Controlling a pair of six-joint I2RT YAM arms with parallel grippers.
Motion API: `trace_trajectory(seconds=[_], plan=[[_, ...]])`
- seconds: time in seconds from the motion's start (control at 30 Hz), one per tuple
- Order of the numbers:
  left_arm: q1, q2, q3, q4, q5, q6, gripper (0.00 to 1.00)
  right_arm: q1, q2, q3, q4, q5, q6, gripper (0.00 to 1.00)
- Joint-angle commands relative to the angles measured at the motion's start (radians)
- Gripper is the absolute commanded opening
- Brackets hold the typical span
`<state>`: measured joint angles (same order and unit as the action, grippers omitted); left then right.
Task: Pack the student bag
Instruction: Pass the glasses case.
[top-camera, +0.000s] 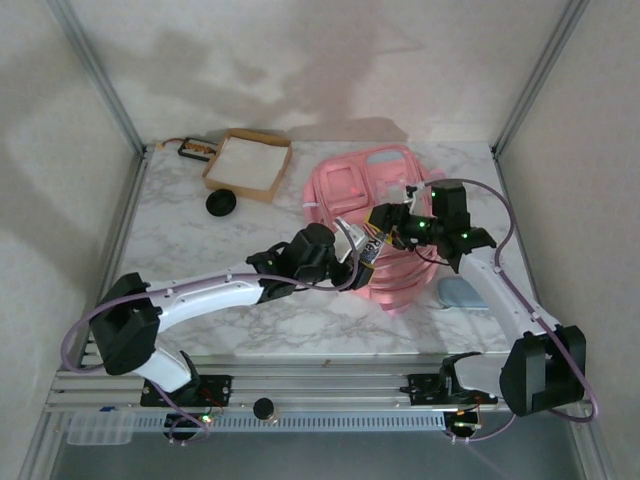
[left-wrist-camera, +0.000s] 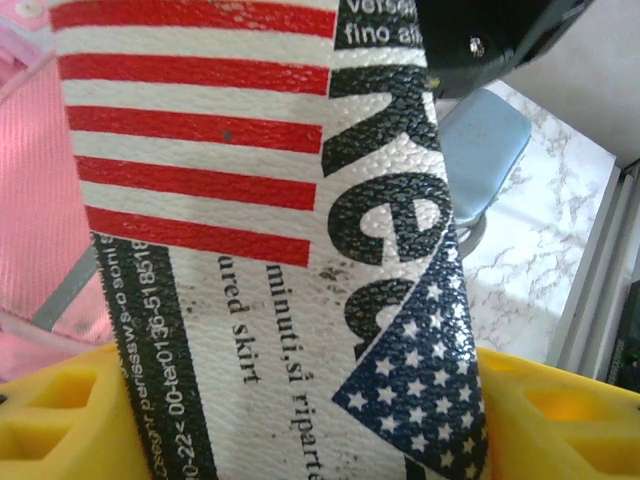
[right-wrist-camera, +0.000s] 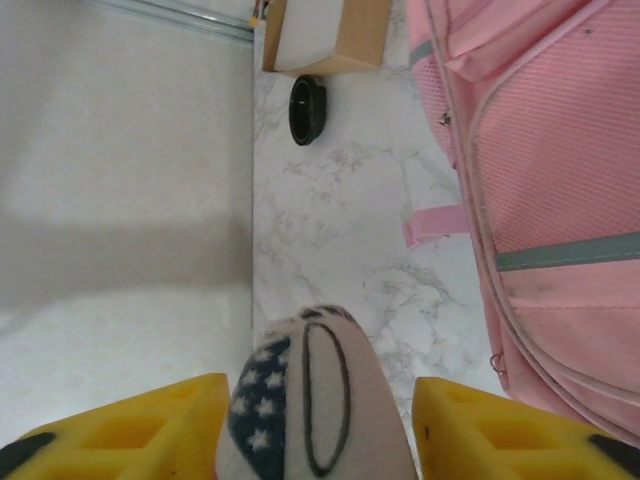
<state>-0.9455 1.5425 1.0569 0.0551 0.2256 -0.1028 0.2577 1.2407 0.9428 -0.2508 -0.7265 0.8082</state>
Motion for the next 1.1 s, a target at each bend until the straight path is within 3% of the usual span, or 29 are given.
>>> trace_trajectory(seconds=[0.0,0.07,0.23,0.37,0.57,0.7,0.9,1.07], plan=[[-0.001,0.022,0.055,0.032,0.034,0.035,0.34,-0.018,-0.013,-0.004,0.016,0.0,-0.015,0.45],[-0.001,0.034,0.065,0.026,0.035,0.045,0.39,-0.045,-0.015,-0.005,0.004,0.0,-0.03,0.37],[0.001,0.047,0.11,-0.037,0.018,0.113,0.74,-0.172,-0.03,0.006,-0.035,-0.009,-0.095,0.35],[0.026,0.106,0.157,-0.115,-0.089,0.231,0.85,-0.338,-0.055,-0.005,-0.049,-0.034,-0.127,0.34],[0.026,0.267,0.283,-0.193,-0.088,0.353,0.92,-0.602,-0.079,-0.049,0.01,-0.109,-0.1,0.34],[0.028,0.368,0.375,-0.235,-0.112,0.406,0.94,-0.702,-0.089,-0.064,0.022,-0.131,-0.094,0.35],[0.033,0.479,0.472,-0.242,-0.172,0.444,0.94,-0.741,-0.102,-0.075,0.026,-0.118,-0.101,0.35],[0.046,0.535,0.553,-0.248,-0.208,0.474,0.83,-0.741,-0.101,-0.094,0.038,-0.12,-0.1,0.35]])
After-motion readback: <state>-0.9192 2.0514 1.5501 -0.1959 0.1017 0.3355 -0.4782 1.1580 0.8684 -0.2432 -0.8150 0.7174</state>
